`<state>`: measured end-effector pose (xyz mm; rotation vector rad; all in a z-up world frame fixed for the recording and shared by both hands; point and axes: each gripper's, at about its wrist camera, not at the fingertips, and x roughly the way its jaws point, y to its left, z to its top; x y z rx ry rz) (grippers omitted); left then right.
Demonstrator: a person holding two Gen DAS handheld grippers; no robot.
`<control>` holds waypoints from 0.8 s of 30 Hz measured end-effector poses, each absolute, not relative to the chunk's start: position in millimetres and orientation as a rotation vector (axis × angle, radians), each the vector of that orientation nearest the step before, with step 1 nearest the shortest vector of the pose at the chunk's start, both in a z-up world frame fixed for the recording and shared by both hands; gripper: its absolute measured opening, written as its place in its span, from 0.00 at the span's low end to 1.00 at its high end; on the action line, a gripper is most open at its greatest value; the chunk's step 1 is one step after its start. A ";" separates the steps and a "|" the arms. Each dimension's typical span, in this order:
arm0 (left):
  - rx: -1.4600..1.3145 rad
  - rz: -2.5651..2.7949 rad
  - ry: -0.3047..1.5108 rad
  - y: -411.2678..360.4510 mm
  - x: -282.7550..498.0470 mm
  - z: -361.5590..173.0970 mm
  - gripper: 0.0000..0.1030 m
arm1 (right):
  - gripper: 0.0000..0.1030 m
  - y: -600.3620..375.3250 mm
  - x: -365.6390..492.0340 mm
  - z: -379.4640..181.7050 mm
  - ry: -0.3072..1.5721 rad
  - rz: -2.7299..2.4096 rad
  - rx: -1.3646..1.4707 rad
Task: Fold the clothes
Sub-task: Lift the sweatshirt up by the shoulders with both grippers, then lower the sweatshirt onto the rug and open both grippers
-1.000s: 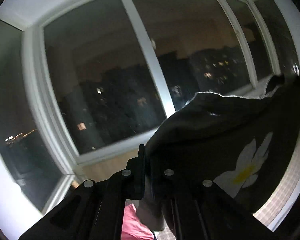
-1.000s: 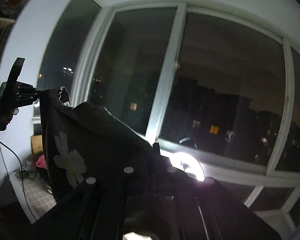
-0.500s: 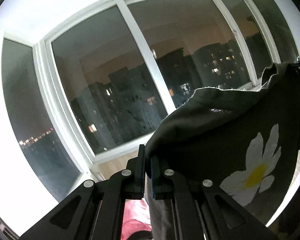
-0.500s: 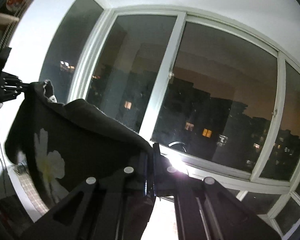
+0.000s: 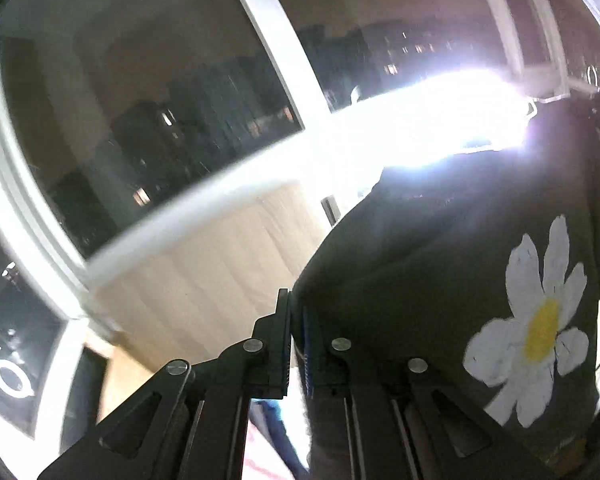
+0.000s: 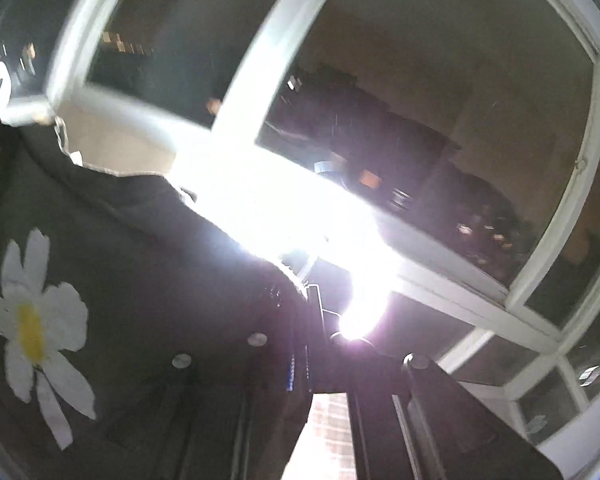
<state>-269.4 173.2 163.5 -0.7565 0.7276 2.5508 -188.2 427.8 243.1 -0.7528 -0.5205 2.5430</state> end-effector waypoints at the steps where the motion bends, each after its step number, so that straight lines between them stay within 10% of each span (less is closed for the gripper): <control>1: -0.829 2.515 0.754 183.6 -286.6 135.0 0.09 | 0.04 432.4 -207.6 218.8 -0.540 2.500 -0.786; 8: -1.217 2.231 0.880 202.9 -340.7 -39.6 0.11 | 0.50 450.1 -268.5 39.5 -0.523 2.368 -1.213; 12: -1.323 2.167 0.791 167.8 -329.5 -81.9 0.28 | 0.74 478.3 -227.9 -24.9 -0.248 2.372 -1.374; 24: -1.624 2.174 0.462 146.2 -389.3 -198.4 0.29 | 0.74 537.1 -238.4 -168.4 0.395 2.388 -1.645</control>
